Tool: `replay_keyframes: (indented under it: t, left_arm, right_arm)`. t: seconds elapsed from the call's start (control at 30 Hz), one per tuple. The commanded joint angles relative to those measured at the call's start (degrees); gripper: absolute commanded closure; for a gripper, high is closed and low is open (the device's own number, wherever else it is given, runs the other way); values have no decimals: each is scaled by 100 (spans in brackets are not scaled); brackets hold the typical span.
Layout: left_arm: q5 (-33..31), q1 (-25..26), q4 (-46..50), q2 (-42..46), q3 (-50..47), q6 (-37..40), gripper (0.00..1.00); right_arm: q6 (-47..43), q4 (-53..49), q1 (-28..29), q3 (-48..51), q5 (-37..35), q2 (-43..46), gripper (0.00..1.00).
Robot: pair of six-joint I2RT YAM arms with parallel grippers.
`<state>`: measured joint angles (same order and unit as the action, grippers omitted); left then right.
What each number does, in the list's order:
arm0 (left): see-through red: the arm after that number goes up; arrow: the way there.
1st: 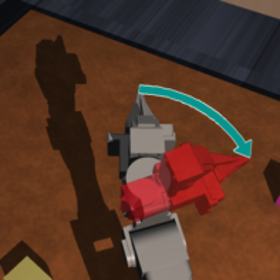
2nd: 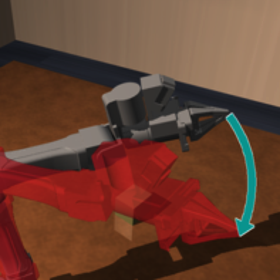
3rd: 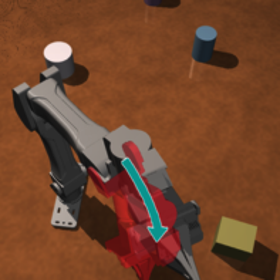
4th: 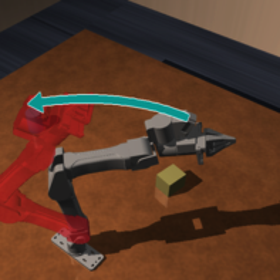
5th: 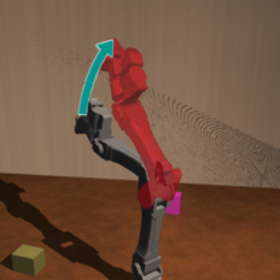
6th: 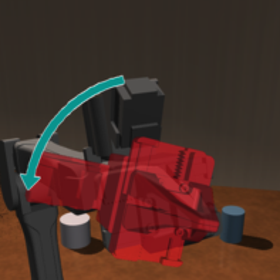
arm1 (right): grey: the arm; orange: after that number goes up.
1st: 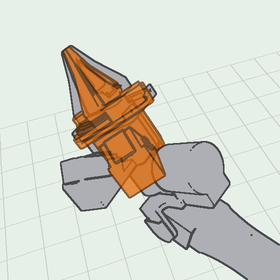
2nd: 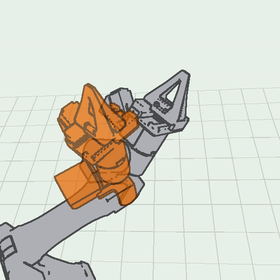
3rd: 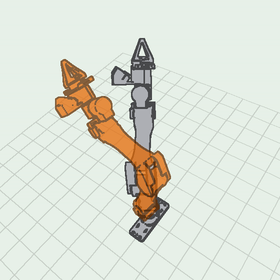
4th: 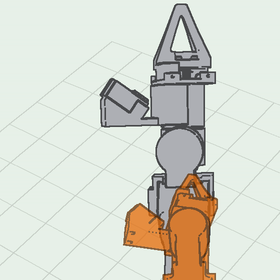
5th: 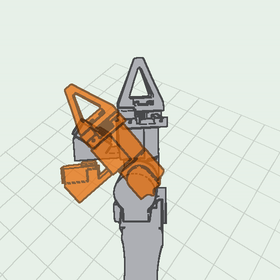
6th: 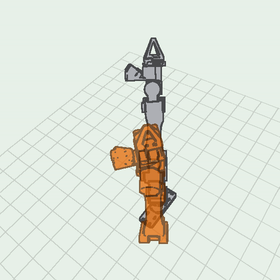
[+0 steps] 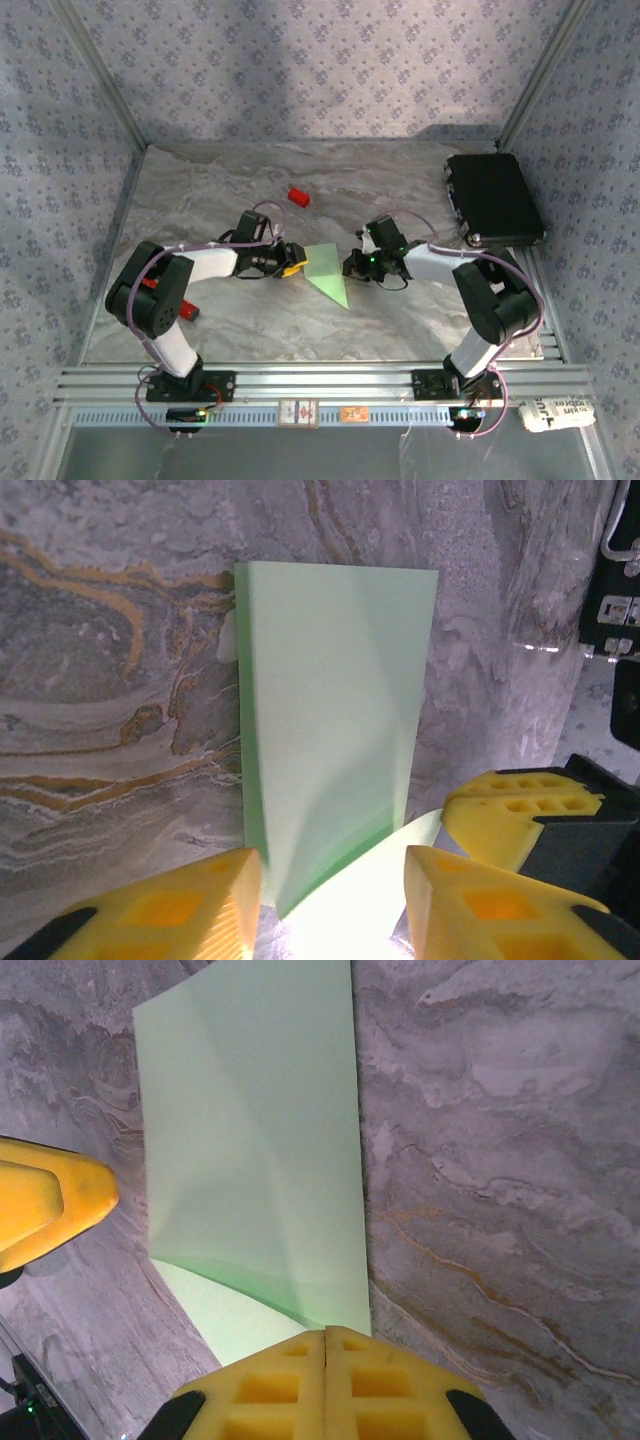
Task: Fold a paper plane with a square sheet of paper (pick it up from the middle)
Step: Fourth fold the wing at the center of the table.
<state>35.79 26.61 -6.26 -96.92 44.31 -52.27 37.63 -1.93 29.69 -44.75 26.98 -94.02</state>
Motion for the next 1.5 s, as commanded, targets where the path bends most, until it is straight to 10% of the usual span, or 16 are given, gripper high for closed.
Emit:
replay_keyframes:
  t: [0.0,0.5,0.83,1.03,1.47]
  left_arm:
    - [156,-37,-85,-91,64,-37,52]
    - [539,-21,-694,-349,200,-449,49]
    - [811,-12,-1359,-790,308,-842,79]
    - [372,-10,-1389,-583,156,-930,100]
    - [-468,2,-1100,-35,-55,-888,100]
  right_arm:
    - [-80,78,-60,89,99,206,96]
    - [-59,158,-150,273,106,336,97]
    - [-44,187,-150,318,107,406,95]
    - [-408,-319,72,313,-641,906,75]
    - [-805,-374,607,614,-2107,1958,46]
